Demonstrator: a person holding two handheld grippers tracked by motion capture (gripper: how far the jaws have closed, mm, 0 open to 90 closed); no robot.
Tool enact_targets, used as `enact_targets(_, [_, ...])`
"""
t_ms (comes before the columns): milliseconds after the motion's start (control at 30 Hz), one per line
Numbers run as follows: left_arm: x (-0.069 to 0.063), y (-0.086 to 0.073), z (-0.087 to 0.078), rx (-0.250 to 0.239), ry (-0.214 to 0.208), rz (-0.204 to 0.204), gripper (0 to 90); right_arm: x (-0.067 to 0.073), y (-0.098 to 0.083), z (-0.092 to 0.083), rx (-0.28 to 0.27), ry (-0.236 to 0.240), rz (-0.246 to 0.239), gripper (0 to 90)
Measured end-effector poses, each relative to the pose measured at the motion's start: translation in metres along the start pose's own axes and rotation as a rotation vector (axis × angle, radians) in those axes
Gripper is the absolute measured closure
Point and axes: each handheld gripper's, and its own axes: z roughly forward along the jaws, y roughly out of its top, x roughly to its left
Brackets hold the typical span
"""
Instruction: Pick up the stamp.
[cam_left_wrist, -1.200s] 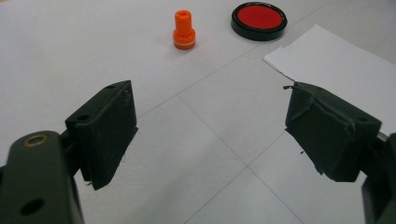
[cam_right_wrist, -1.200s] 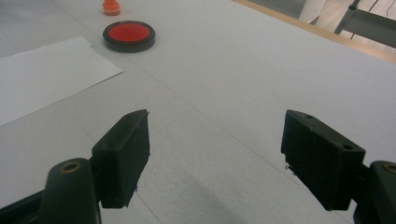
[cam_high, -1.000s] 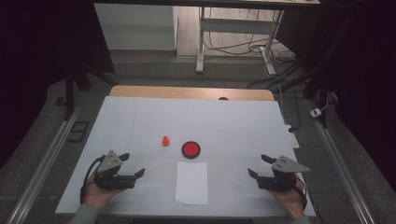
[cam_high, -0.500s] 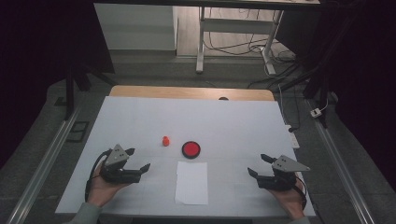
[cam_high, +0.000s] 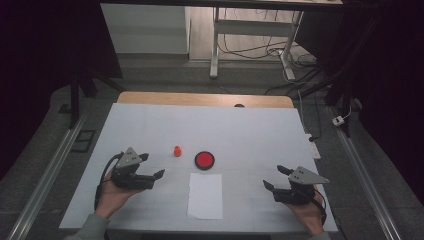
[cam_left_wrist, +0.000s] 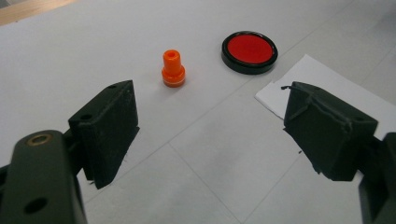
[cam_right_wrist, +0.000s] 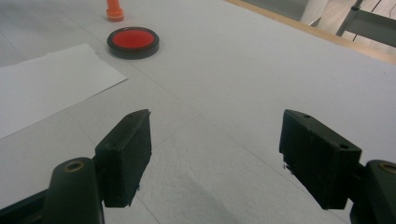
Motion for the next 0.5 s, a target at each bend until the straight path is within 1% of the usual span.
enact_targets(167, [0.003,0.007,0.007,0.008,-0.006,0.003,18.6,0.001,0.0,0.001,0.005,0.001,-0.002,24.8])
enact_targets(300, [0.005,0.011,0.014,0.024,-0.015,0.009,19.0,0.001,0.0,0.002,0.009,0.002,-0.004,24.7])
enact_targets(500, [0.007,0.016,0.019,0.034,-0.017,0.011,19.3,0.001,0.0,0.002,0.008,0.002,-0.001,24.8])
